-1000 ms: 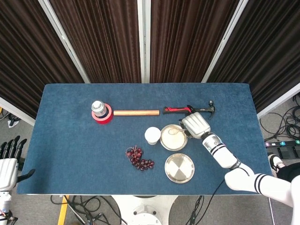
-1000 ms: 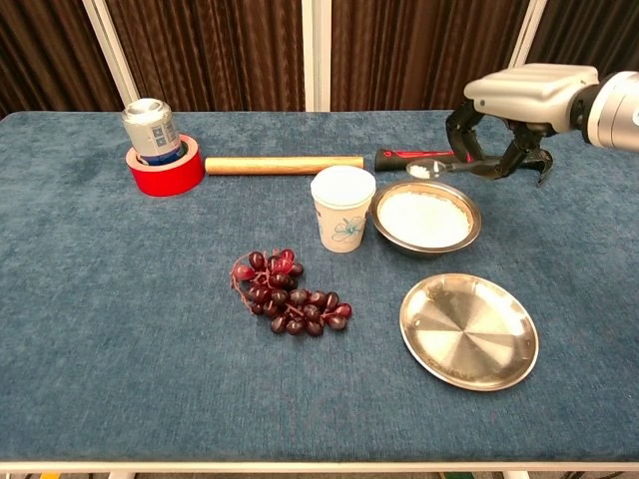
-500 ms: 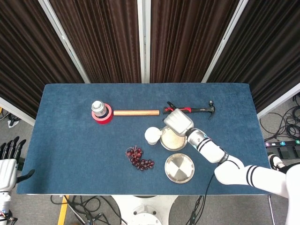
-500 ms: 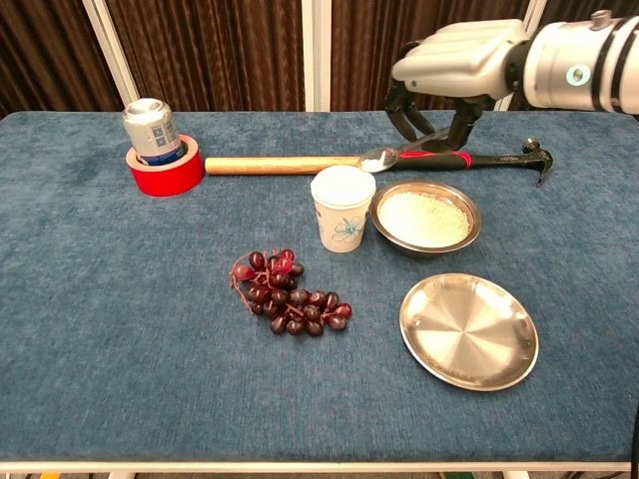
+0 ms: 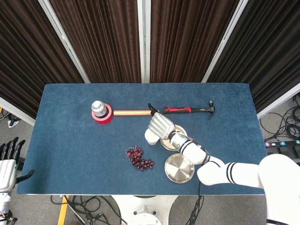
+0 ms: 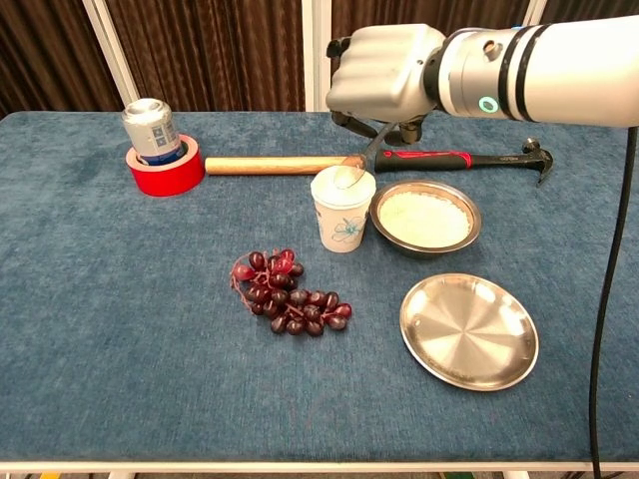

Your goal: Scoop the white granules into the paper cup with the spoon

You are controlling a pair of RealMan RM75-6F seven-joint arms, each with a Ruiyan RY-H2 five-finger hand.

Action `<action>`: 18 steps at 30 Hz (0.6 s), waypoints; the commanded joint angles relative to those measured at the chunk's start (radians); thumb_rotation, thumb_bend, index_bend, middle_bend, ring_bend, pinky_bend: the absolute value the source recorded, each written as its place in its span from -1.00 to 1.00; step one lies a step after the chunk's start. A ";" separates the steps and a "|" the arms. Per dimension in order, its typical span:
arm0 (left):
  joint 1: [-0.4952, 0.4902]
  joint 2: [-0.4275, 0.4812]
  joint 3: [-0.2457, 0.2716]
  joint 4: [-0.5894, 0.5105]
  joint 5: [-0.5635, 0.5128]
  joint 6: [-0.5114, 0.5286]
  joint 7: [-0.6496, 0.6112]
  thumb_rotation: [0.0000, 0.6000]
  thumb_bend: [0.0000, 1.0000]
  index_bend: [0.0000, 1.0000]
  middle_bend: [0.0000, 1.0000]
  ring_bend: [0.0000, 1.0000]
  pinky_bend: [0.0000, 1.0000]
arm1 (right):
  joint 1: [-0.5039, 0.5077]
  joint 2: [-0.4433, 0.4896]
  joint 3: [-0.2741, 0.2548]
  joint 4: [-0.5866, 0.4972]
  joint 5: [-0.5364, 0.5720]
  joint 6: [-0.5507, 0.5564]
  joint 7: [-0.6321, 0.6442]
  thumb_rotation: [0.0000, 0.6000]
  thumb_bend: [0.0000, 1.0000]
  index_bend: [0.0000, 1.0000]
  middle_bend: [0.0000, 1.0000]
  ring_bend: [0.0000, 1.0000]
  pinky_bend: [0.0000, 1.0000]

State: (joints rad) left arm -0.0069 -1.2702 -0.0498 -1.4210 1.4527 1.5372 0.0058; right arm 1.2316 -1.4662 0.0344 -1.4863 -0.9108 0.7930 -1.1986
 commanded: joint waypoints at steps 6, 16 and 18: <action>0.001 -0.001 0.001 0.005 0.003 0.001 -0.006 1.00 -0.80 -0.72 -0.80 -0.91 -0.92 | 0.053 -0.006 -0.080 -0.025 -0.060 0.096 -0.159 1.00 -0.35 0.28 0.17 -0.48 -1.00; 0.000 -0.005 0.001 0.011 0.009 0.006 -0.011 1.00 -0.80 -0.72 -0.80 -0.91 -0.92 | 0.037 -0.023 -0.135 -0.015 -0.150 0.153 -0.264 1.00 -0.35 0.28 0.17 -0.48 -1.00; 0.001 -0.005 0.001 0.010 0.009 0.006 -0.011 1.00 -0.80 -0.72 -0.80 -0.91 -0.92 | 0.035 -0.030 -0.138 -0.006 -0.159 0.156 -0.280 1.00 -0.35 0.28 0.17 -0.48 -1.00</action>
State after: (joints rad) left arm -0.0056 -1.2750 -0.0487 -1.4109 1.4617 1.5435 -0.0053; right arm 1.2684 -1.4921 -0.1010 -1.4968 -1.0655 0.9464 -1.4725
